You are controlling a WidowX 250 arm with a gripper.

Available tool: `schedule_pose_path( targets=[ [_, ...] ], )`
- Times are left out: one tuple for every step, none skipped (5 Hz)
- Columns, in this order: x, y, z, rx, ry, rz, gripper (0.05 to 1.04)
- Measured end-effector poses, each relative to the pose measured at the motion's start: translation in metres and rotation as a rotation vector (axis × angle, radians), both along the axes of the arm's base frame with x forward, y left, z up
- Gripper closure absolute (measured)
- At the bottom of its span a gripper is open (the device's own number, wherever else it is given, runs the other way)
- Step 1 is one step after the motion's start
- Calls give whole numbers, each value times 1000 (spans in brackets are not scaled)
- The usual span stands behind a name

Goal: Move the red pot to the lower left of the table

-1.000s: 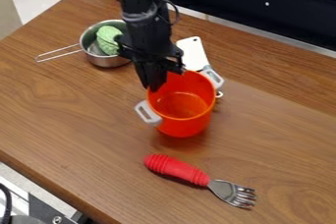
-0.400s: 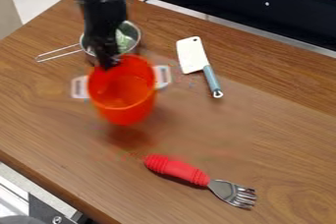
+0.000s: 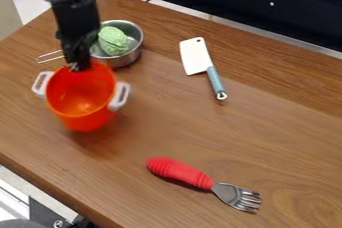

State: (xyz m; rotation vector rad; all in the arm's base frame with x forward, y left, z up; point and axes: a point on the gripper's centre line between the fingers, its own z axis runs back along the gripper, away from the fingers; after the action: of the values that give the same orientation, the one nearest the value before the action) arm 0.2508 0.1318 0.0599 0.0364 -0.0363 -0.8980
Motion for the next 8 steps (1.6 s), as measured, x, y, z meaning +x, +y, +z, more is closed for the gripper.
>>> schedule_pose_path(
  targets=[
    [-5, 2, -6, -2, 21, -85, 1030],
    [-13, -3, -16, -5, 33, -153, 1030],
    [-15, -11, -23, -53, 61, -206, 1030],
    [-15, -14, -22, -58, 68, -228, 1030],
    [-14, -15, -19, -72, 77, -241, 1011],
    [-12, -16, -19, -75, 59, -252, 880],
    [-13, -16, -18, -90, 55, -238, 660],
    [-12, -15, -13, -98, 49, -230, 382]
  ],
)
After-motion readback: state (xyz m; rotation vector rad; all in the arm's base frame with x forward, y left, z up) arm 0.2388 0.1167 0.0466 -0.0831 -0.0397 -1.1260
